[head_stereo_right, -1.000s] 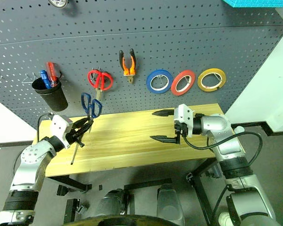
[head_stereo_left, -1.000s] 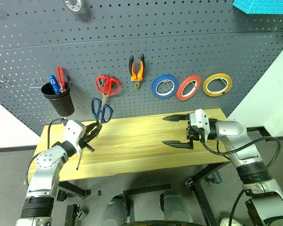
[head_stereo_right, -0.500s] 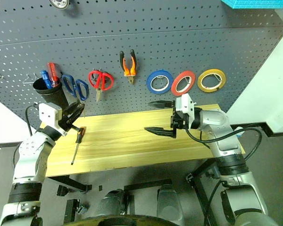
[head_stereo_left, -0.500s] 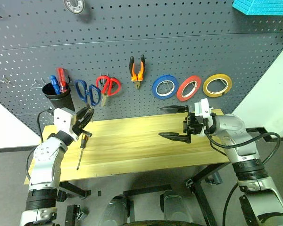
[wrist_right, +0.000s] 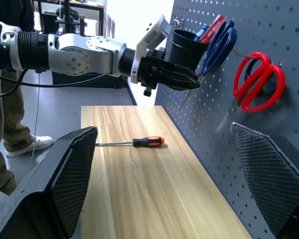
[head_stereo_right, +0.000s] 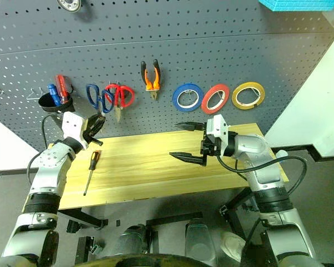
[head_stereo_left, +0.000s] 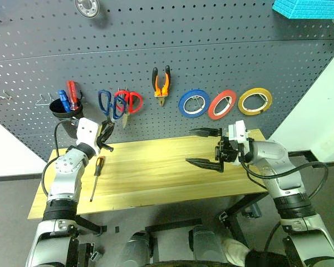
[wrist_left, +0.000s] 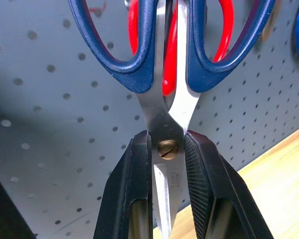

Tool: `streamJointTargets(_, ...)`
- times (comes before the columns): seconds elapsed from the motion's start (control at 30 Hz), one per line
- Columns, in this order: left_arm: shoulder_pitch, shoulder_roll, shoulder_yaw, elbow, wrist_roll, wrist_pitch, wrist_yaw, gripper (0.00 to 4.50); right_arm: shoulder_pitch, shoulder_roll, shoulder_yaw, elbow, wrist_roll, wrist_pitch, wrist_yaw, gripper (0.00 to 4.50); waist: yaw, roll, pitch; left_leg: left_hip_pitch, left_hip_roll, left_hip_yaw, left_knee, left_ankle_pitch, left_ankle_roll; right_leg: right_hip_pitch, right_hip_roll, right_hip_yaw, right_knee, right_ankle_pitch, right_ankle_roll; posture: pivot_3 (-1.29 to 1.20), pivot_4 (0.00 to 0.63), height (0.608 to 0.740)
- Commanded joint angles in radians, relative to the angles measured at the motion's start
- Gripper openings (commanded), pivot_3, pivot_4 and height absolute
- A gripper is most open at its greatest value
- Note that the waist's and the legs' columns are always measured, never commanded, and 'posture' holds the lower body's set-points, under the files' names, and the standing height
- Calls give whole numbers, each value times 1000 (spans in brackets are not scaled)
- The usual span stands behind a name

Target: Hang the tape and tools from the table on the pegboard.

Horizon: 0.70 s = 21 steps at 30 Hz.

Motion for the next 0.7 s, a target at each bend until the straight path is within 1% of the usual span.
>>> streamJointTargets(0.03, -44, 11, -8, 17, 21, -27, 15, 563, 1, -3, -7, -50, -1, -6, -9, 4500, -1, 0, 0, 0, 0, 0, 0, 0, 0, 0, 0, 0, 0, 0, 0, -108, 24, 740)
streamJointTargets(0.2, -67, 8, -8, 67, 15, 6, 9, 563, 11, -3, -5, -61, -3, -3, -15, 4500, -1, 0, 0, 0, 0, 0, 0, 0, 0, 0, 0, 0, 0, 0, 0, -108, 24, 740)
streamJointTargets(0.27, -73, 5, -7, 79, 14, 15, 10, 1285, 15, -3, -4, -65, -3, -4, -14, 4500, -2, 0, 0, 0, 0, 0, 0, 0, 0, 0, 0, 0, 0, 0, 0, -107, 24, 740)
streamJointTargets(0.3, -75, 2, -7, 83, 16, 19, 16, 1530, 17, -3, -4, -68, -2, -4, -13, 4500, -1, 0, 0, 0, 0, 0, 0, 0, 0, 0, 0, 0, 0, 0, 0, -107, 24, 740)
streamJointTargets(0.33, -77, 0, -9, 87, 22, 25, 27, 1908, 20, -2, -4, -71, 1, -2, -12, 4500, -1, 0, 0, 0, 0, 0, 0, 0, 0, 0, 0, 0, 0, 0, 0, -106, 25, 740)
streamJointTargets(0.43, -68, -4, -8, 86, 36, 59, 64, 2854, 29, 3, -7, -90, 20, 16, -13, 4500, -1, 0, 0, 0, 0, 0, 0, 0, 0, 0, 0, 0, 0, 0, 0, -108, 27, 740)
streamJointTargets(0.57, -22, 15, -9, 65, 61, 98, 90, 2854, 51, 9, -13, -123, 53, 61, -25, 4500, -3, 0, 0, 0, 0, 0, 0, 0, 0, 0, 0, 0, 0, 0, 0, -109, 32, 740)
streamJointTargets(0.7, 17, 45, 11, 93, 51, 246, 92, 2854, 89, 30, -5, -150, 56, 62, -46, 4500, -2, 0, 0, 0, 0, 0, -1, 0, 0, -1, 0, 0, 0, 0, 0, -100, 40, 740)
